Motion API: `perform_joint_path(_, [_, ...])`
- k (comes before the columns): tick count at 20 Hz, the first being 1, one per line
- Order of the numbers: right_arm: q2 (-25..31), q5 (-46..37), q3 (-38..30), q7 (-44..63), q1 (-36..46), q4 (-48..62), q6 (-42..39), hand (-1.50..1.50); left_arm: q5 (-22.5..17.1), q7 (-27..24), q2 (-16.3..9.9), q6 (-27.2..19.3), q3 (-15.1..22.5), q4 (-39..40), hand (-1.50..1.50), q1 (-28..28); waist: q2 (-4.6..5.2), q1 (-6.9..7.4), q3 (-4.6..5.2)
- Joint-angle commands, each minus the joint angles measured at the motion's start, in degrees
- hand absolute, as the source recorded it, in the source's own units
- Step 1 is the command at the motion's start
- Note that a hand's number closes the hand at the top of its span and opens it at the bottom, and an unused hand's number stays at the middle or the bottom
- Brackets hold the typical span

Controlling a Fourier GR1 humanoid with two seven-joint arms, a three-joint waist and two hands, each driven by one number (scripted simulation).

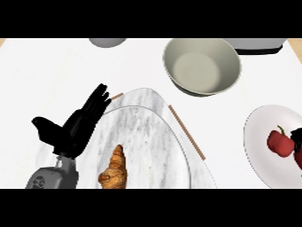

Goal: Pick the tomato from the plate and place it in the bowl

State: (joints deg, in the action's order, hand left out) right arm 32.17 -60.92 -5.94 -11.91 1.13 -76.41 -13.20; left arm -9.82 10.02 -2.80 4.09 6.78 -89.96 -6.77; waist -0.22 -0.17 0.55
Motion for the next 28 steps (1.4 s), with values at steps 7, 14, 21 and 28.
perform_joint_path(7, [-26.40,-12.88,21.39,27.59,7.90,-13.88,-7.50,1.50,0.32,-0.17,-0.07,1.73,1.32,0.19,0.00,-0.44,0.16,3.77,-0.22])
perform_joint_path(14, [-31.92,-8.35,36.31,54.34,17.31,-22.65,-9.08,1.50,-0.32,-0.57,-0.12,2.25,0.62,1.32,0.00,-0.55,0.00,2.31,-0.47])
perform_joint_path(21, [-32.12,-3.86,45.20,78.02,32.81,-31.75,-11.59,1.50,-0.20,0.00,-0.04,1.94,0.80,-0.07,0.00,1.05,-0.19,1.93,-0.46])
perform_joint_path(28, [-32.12,1.76,41.01,86.19,47.06,-30.24,-14.23,1.50,-0.64,2.35,0.33,1.01,0.07,-0.69,0.00,-0.52,-0.11,1.22,-0.47])
